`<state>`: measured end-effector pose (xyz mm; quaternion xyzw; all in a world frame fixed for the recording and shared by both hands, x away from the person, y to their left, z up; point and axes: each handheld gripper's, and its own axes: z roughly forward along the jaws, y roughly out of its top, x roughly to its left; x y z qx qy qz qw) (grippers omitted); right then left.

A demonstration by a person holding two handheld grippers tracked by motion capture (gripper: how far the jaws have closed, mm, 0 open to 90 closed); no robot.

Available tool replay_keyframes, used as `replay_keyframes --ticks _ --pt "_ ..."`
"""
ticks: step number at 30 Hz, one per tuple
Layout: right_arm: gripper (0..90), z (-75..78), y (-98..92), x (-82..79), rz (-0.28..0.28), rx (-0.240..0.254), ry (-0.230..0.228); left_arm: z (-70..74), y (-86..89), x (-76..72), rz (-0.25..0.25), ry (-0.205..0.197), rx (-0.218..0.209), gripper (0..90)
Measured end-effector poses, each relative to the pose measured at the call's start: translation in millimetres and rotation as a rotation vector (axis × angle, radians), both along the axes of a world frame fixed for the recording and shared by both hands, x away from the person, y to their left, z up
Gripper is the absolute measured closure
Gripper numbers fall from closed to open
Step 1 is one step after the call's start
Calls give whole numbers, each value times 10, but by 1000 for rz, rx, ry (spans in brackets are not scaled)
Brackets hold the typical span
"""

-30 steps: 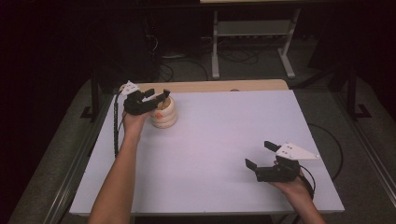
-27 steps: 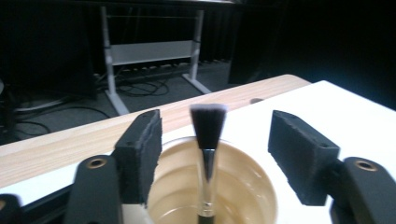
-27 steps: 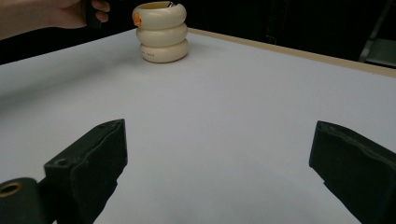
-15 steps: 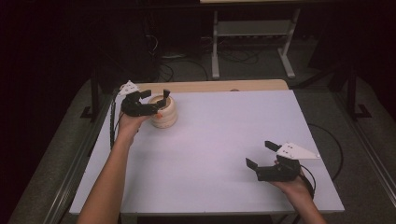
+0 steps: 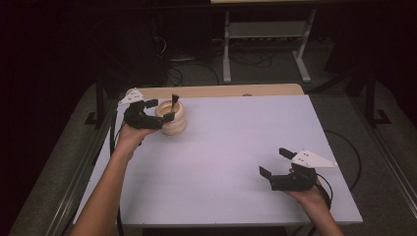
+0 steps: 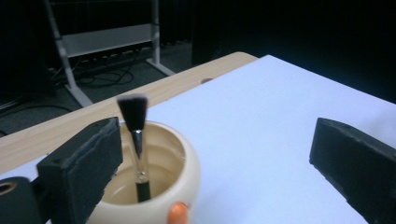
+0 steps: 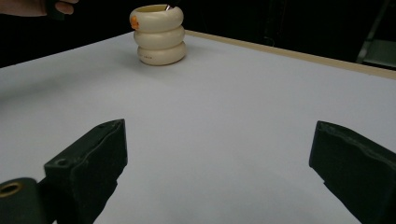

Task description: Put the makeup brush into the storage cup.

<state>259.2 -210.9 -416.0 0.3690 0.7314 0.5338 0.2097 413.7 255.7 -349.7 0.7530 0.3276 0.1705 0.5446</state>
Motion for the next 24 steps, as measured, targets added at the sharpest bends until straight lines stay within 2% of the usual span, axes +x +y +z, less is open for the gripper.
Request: replay_keyframes --ticks 10,13,17,22,24 --pt "37 3 -5 -12 -8 -6 -5 45 -22 -317 -39 -6 -34 19" --pt "36 10 -14 -14 -9 1 -6 30 -39 -417 -43 -10 -26 19" --pt "36 18 -25 -16 -14 7 -1 -11 -48 -551 -54 -7 -30 19" --pt "32 17 -34 -6 -12 12 -1 -95 -43 -708 -57 -2 -16 19" --pt "31 18 -44 3 -15 11 -10 -136 -37 -769 -61 -4 -30 19"
